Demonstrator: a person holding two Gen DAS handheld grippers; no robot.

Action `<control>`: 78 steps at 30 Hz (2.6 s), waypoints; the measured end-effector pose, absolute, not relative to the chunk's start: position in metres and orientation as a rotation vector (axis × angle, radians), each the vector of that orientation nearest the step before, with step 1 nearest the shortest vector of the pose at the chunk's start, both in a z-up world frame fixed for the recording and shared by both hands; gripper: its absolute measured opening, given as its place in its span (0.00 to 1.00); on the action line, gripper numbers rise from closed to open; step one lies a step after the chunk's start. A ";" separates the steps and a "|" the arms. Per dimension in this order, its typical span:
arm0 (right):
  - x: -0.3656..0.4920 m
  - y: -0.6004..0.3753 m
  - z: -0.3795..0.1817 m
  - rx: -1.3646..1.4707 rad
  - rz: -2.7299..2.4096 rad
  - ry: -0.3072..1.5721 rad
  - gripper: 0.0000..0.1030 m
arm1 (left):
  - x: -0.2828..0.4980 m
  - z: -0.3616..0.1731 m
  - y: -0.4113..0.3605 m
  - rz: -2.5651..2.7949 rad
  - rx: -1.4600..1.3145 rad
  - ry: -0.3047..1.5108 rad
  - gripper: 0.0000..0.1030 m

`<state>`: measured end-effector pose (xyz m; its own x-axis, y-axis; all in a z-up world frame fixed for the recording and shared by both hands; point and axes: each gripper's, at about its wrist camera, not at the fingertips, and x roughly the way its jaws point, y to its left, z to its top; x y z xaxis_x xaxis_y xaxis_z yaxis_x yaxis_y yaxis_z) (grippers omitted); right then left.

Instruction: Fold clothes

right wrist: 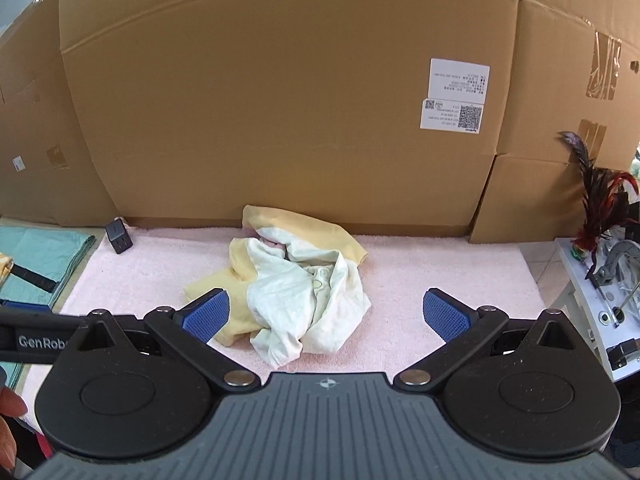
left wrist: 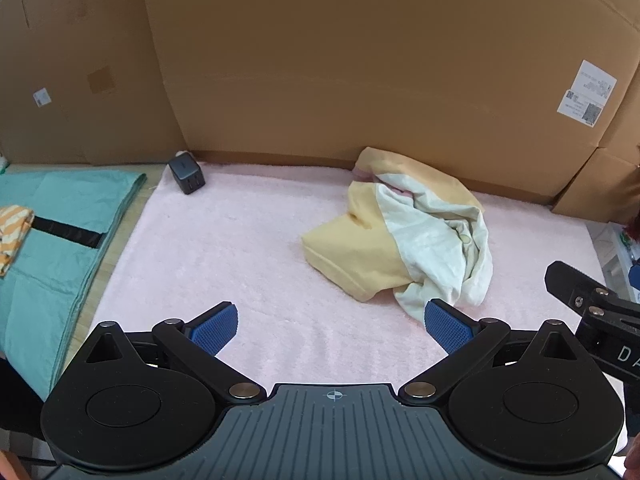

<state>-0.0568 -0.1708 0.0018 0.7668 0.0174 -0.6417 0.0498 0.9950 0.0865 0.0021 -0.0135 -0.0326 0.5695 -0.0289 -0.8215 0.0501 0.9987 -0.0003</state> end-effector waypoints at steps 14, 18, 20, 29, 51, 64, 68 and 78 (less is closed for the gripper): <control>-0.047 -0.155 0.009 0.084 -0.017 0.518 1.00 | 0.032 -0.055 -0.002 -0.091 0.057 0.941 1.00; -0.019 -0.148 -0.004 0.048 -0.020 0.593 1.00 | 0.053 -0.077 0.000 -0.094 0.077 0.972 1.00; -0.003 -0.149 -0.013 0.049 -0.019 0.625 1.00 | 0.065 -0.091 0.004 -0.094 0.096 0.996 1.00; 0.049 -0.151 -0.039 -0.023 0.006 0.664 0.83 | 0.118 -0.140 0.008 -0.176 0.092 1.054 0.91; 0.184 -0.116 -0.139 -0.183 0.178 0.926 0.05 | 0.145 -0.190 0.021 -0.155 0.081 1.175 0.80; 0.124 -0.182 -0.087 0.123 0.033 0.768 0.04 | 0.160 -0.206 0.014 -0.211 0.050 1.200 0.80; 0.107 -0.192 -0.082 0.144 -0.002 0.761 0.04 | 0.166 -0.209 0.009 -0.216 0.062 1.197 0.83; 0.076 -0.199 -0.073 0.164 -0.037 0.760 0.04 | 0.175 -0.198 0.042 -0.478 -0.219 1.168 0.83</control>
<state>0.0764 -0.1985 -0.0732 0.7247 0.0254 -0.6886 0.0930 0.9866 0.1343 0.1751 0.0424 -0.1980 0.3067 -0.4688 -0.8283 0.2463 0.8797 -0.4068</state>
